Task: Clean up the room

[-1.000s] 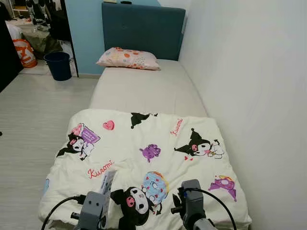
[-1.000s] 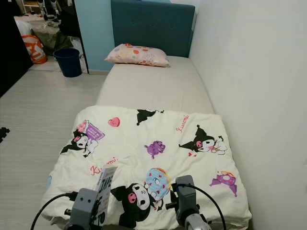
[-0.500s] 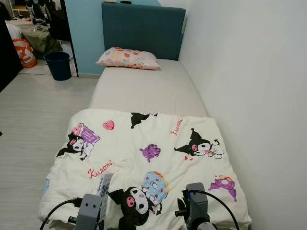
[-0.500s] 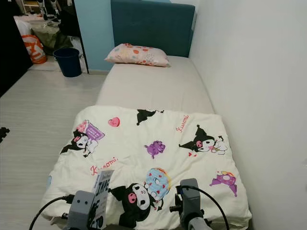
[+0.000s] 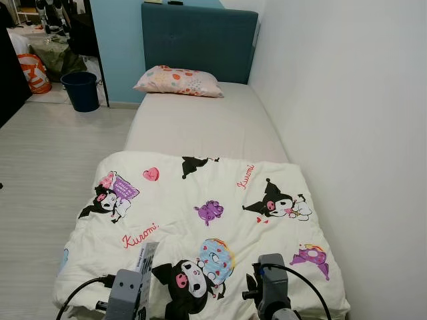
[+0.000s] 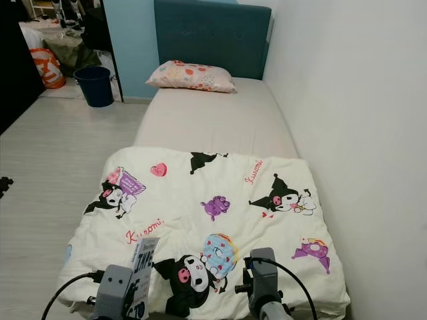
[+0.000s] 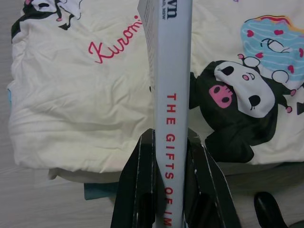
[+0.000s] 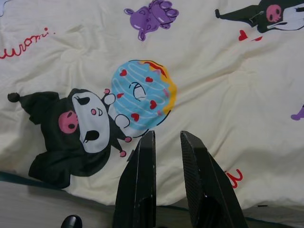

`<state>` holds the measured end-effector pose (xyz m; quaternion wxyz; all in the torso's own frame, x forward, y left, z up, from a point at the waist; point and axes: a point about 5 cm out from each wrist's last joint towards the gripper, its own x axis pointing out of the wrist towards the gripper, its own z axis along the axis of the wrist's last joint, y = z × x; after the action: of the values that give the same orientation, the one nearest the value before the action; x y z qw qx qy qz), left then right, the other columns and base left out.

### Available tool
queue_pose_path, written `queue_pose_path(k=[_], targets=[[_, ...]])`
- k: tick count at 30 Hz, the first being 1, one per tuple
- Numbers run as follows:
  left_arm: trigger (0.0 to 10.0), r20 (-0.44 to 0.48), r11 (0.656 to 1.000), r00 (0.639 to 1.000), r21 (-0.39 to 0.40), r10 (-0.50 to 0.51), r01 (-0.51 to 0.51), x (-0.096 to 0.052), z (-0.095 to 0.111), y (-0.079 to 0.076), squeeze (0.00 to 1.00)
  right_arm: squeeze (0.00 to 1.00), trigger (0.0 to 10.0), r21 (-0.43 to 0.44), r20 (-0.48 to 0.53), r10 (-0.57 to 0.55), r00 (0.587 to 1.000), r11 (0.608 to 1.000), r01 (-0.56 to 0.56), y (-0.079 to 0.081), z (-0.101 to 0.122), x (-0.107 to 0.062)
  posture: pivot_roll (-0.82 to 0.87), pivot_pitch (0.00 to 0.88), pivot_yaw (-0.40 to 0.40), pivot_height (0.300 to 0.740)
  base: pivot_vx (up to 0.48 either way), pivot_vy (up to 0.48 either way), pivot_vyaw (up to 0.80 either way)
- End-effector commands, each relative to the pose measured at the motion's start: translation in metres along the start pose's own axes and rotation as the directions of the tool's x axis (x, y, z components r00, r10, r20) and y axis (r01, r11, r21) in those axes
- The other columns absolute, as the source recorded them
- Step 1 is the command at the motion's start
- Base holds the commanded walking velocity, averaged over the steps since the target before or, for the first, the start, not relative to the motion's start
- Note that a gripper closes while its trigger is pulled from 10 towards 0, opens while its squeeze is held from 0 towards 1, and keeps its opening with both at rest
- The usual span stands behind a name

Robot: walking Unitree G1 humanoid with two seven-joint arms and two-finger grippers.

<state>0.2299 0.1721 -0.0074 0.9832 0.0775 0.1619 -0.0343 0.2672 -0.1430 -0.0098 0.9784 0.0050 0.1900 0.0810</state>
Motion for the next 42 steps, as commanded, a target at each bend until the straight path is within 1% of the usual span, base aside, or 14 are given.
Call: queue_pose_path(k=[1,4,6,8,12,16,18,21,25,29,33,35,42], targets=[[10.0,-0.001,1.0,1.0,0.005,-0.012,0.012,-0.001,-0.001,-0.004,0.0,0.0,10.0,0.007,-0.049,-0.018,0.999,1.0,0.019,-0.005,-0.011,-0.005,0.03,0.107,-0.078,0.728,0.0,0.0,0.0],[10.0,-0.001,1.0,1.0,0.009,-0.01,0.01,0.0,-0.001,-0.003,0.0,0.0,10.0,0.008,-0.056,-0.013,0.998,1.0,0.013,-0.006,-0.013,-0.006,0.03,0.108,-0.077,0.728,0.0,0.0,0.0],[10.0,-0.001,1.0,1.0,0.011,-0.009,0.009,0.0,-0.001,-0.003,0.0,0.0,10.0,0.07,-0.056,0.035,0.998,0.997,-0.031,-0.002,-0.015,-0.007,0.04,0.11,-0.078,0.728,0.0,0.0,0.0],[10.0,0.0,1.0,1.0,0.01,-0.006,0.006,0.0,0.0,-0.002,0.0,0.0,10.0,0.111,-0.047,0.064,0.997,0.992,-0.058,0.001,-0.015,-0.007,0.04,0.107,-0.078,0.728,0.0,0.0,0.0],[10.0,0.002,1.0,1.0,0.007,-0.005,0.005,0.0,0.0,-0.002,0.0,0.0,10.0,0.126,-0.035,0.079,0.996,0.989,-0.074,0.004,-0.014,-0.007,0.04,0.109,-0.078,0.728,0.0,0.0,0.0],[10.0,0.003,1.0,1.0,0.008,-0.006,0.006,0.0,0.0,-0.002,0.0,0.0,10.0,0.099,-0.021,0.063,0.998,0.993,-0.061,0.004,-0.011,-0.007,0.04,0.111,-0.079,0.728,0.0,0.0,0.0],[10.0,0.003,1.0,1.0,0.009,-0.005,0.004,0.0,0.0,-0.001,0.0,0.0,10.0,0.036,-0.006,0.02,1.0,0.999,-0.02,0.001,-0.008,-0.006,0.04,0.112,-0.078,0.728,0.0,0.0,0.0],[10.0,0.002,1.0,1.0,0.01,-0.006,0.006,0.0,0.0,-0.002,0.0,0.0,10.0,0.023,-0.003,0.019,1.0,1.0,-0.019,0.0,-0.007,-0.005,0.04,0.11,-0.079,0.728,0.0,0.0,0.0],[10.0,0.0,1.0,1.0,0.009,-0.006,0.006,0.0,0.0,-0.002,0.0,0.0,10.0,0.031,-0.006,0.03,1.0,0.999,-0.03,0.0,-0.007,-0.005,0.04,0.112,-0.078,0.728,0.0,0.0,0.0],[10.0,0.001,1.0,1.0,0.007,-0.007,0.007,0.0,0.0,-0.003,0.0,0.0,10.0,0.068,-0.005,0.031,1.0,0.997,-0.031,-0.001,-0.008,-0.006,0.03,0.114,-0.078,0.728,0.0,0.0,0.0],[10.0,0.001,1.0,1.0,0.006,-0.006,0.006,0.0,0.001,-0.003,0.0,0.0,10.0,0.087,0.002,0.04,0.999,0.995,-0.04,-0.001,-0.008,-0.006,0.03,0.116,-0.077,0.728,0.0,0.0,0.0],[10.0,0.0,1.0,1.0,0.005,-0.005,0.005,0.001,0.001,-0.004,0.0,0.0,10.0,0.12,0.004,0.036,0.999,0.992,-0.037,-0.002,-0.008,-0.007,0.03,0.12,-0.076,0.728,0.0,0.0,0.0],[10.0,0.001,1.0,1.0,0.004,-0.005,0.005,0.001,0.001,-0.004,0.0,0.0,10.0,0.092,-0.027,0.033,0.999,0.995,-0.03,-0.002,-0.011,-0.007,0.04,0.126,-0.071,0.728,0.0,0.0,0.0]])
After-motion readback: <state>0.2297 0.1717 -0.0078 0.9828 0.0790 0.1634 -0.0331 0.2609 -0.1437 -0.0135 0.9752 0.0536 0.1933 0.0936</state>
